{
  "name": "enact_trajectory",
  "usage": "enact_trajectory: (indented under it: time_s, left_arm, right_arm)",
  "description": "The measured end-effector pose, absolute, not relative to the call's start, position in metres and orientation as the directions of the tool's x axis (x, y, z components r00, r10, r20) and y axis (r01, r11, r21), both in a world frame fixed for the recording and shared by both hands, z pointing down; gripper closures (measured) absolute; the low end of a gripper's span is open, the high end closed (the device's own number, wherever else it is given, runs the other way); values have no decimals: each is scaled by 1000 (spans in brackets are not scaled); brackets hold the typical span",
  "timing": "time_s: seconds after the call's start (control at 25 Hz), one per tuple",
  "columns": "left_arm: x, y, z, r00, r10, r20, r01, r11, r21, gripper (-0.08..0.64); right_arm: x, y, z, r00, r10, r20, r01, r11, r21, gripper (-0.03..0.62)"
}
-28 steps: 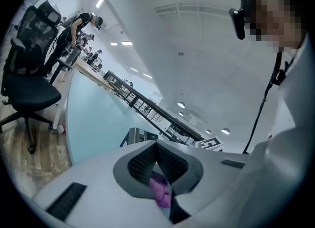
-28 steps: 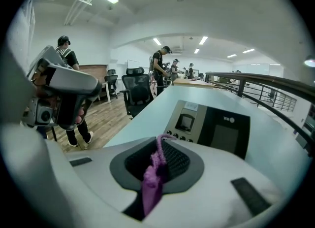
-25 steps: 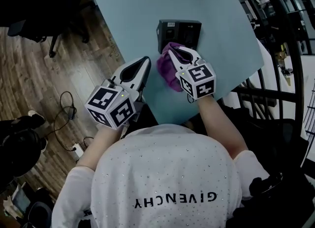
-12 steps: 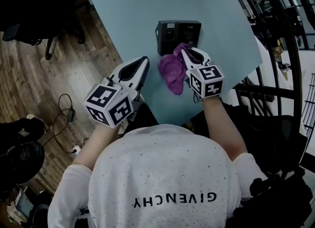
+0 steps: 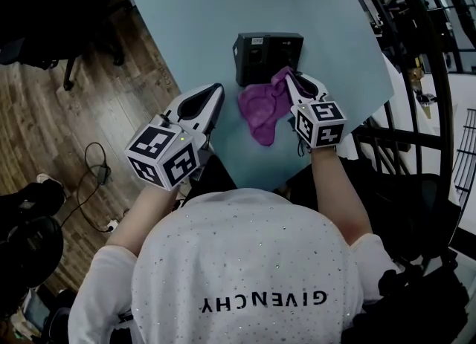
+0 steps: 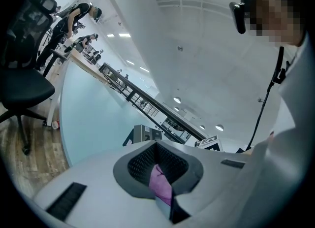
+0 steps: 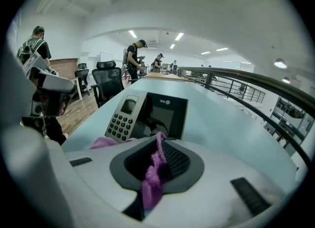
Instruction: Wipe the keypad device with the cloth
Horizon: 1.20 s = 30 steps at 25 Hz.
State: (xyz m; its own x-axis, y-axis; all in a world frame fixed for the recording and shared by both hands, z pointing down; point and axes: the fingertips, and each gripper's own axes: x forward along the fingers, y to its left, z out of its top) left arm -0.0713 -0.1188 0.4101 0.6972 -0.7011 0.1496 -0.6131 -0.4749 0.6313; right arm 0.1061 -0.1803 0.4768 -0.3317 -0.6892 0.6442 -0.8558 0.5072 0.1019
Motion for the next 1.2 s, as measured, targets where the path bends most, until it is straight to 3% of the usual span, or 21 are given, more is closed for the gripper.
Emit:
enact_trajectory:
  time_s: [1.0, 1.2]
  left_arm:
    - [-68, -120, 414, 699, -696, 162, -617, -472, 630, 559]
    - [-65, -117, 405, 701, -699, 143, -613, -487, 622, 560]
  right_arm:
    - [156, -171, 495, -225, -701, 676, -935, 350, 51, 560]
    - [121, -169, 467, -321, -741, 589, -919, 395, -3, 560]
